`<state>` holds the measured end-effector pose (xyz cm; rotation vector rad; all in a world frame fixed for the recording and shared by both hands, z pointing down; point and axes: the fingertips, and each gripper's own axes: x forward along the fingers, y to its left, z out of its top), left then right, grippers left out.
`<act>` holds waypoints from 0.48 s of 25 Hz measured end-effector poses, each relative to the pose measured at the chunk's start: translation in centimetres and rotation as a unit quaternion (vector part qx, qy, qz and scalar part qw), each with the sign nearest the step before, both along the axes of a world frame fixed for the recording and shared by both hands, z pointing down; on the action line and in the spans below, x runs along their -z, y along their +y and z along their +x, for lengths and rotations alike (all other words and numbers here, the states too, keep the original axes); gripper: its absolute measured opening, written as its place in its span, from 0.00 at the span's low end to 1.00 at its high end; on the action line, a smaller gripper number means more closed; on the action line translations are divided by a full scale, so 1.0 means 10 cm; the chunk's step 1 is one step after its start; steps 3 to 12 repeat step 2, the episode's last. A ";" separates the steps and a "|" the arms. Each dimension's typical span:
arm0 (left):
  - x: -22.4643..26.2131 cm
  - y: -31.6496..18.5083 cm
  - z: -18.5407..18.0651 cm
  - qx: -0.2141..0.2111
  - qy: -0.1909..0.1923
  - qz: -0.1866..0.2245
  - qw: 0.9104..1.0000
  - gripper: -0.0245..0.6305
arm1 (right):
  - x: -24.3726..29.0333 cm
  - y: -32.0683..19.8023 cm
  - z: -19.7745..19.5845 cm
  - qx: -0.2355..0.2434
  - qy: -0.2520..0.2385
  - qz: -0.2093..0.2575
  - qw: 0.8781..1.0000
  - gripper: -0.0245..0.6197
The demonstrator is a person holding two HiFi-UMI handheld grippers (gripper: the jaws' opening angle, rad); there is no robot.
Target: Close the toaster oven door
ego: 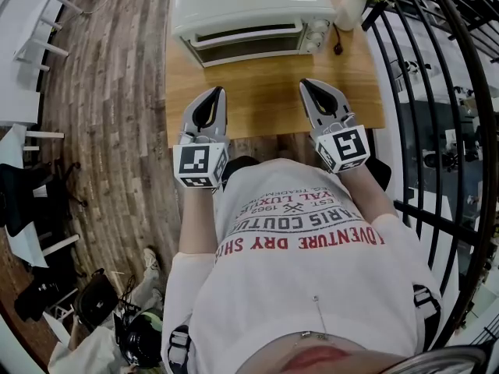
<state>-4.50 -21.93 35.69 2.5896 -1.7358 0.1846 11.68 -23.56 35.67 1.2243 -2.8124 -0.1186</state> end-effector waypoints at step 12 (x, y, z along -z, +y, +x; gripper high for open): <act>-0.01 -0.01 -0.01 0.002 0.002 -0.001 1.000 0.06 | -0.01 -0.01 -0.01 0.001 0.002 0.001 1.000 0.02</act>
